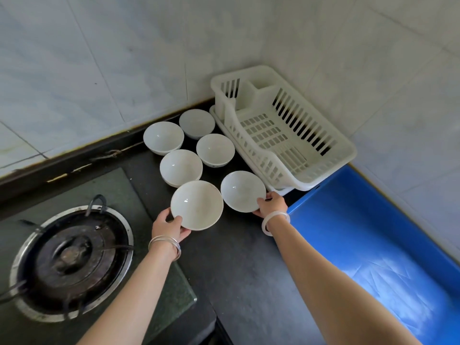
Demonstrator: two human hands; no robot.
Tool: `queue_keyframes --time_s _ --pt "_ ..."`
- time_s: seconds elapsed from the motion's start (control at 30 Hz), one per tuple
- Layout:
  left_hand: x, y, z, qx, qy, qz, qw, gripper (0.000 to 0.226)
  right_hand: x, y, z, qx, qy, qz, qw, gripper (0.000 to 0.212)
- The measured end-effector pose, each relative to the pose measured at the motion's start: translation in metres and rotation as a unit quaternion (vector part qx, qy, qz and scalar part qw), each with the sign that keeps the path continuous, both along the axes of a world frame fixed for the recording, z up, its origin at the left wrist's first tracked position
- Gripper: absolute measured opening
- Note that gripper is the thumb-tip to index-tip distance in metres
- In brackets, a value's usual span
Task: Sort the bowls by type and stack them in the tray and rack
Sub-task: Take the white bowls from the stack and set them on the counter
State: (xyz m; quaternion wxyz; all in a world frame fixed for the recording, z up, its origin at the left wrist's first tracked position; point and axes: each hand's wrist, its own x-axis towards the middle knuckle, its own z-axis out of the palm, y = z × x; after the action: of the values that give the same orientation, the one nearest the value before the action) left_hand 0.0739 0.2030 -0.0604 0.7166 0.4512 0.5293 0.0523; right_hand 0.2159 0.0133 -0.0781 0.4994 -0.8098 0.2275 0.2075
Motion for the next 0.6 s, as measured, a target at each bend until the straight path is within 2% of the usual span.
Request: queue_keyframes --time_s 0.17,0.33,0.6 --pt "-0.003 -0.004 -0.002 -0.013 -0.005 0.022 1.0 0.041 -0.001 0.004 -0.004 0.053 0.011 -0.036 0.998 0.015" --pt "-0.004 -0.01 -0.002 -0.031 -0.01 0.045 0.998 0.037 -0.003 0.005 -0.012 0.123 0.04 -0.068 0.989 0.026" --pt "-0.007 -0.016 0.0 -0.026 -0.005 0.085 0.996 0.032 0.006 0.022 -0.015 0.2 0.054 -0.097 0.973 0.028"
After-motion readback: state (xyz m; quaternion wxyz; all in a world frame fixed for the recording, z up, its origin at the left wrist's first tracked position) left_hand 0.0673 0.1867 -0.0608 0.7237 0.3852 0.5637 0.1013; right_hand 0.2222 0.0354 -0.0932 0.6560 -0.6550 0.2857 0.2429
